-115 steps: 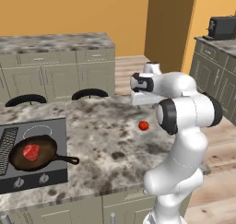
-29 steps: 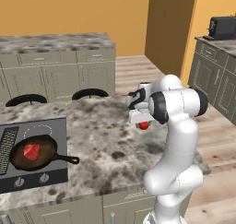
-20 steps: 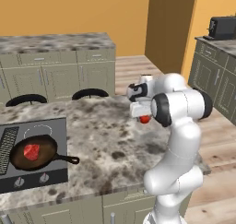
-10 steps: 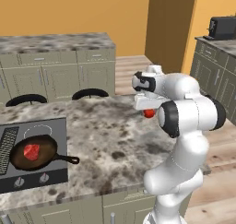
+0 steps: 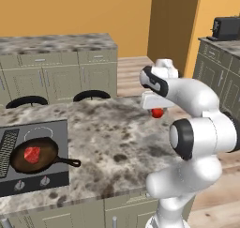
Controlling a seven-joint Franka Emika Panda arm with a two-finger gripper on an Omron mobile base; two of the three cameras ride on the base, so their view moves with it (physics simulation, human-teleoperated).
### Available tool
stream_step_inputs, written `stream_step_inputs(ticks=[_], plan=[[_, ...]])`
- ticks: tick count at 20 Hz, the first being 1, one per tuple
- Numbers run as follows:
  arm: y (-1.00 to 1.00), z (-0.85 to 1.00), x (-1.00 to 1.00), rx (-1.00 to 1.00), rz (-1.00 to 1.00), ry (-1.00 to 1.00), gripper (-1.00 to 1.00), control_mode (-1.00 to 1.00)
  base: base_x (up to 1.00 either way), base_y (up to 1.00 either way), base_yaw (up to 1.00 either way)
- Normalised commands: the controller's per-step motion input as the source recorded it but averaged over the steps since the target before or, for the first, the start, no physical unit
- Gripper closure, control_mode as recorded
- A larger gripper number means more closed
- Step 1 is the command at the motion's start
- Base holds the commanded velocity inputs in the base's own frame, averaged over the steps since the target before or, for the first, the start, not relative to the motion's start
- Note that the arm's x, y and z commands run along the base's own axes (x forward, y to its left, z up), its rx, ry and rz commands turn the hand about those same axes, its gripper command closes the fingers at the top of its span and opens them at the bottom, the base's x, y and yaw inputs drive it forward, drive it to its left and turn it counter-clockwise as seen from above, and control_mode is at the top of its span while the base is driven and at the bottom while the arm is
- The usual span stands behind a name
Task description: Place both pans onto different burners. Then place the tomato and the steak on different pans.
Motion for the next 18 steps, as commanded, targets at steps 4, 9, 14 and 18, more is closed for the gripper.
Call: stream_step_inputs(ticks=[4, 9, 14, 18], plan=[[0.02, 0.08, -0.54, 0.00, 0.00, 0.00, 1.00, -1.00, 0.00, 0.00, 0.00], [0.00, 0.01, -0.14, 0.00, 0.00, 0.00, 1.00, 1.00, -0.14, 0.07, 0.00], [0.00, 0.00, 0.00, 0.00, 0.00, 0.00, 1.00, 1.00, -0.08, 0.53, 0.00], [0.00, 0.00, 0.00, 0.00, 0.00, 0.00, 1.00, 1.00, -0.18, 0.67, 0.00]])
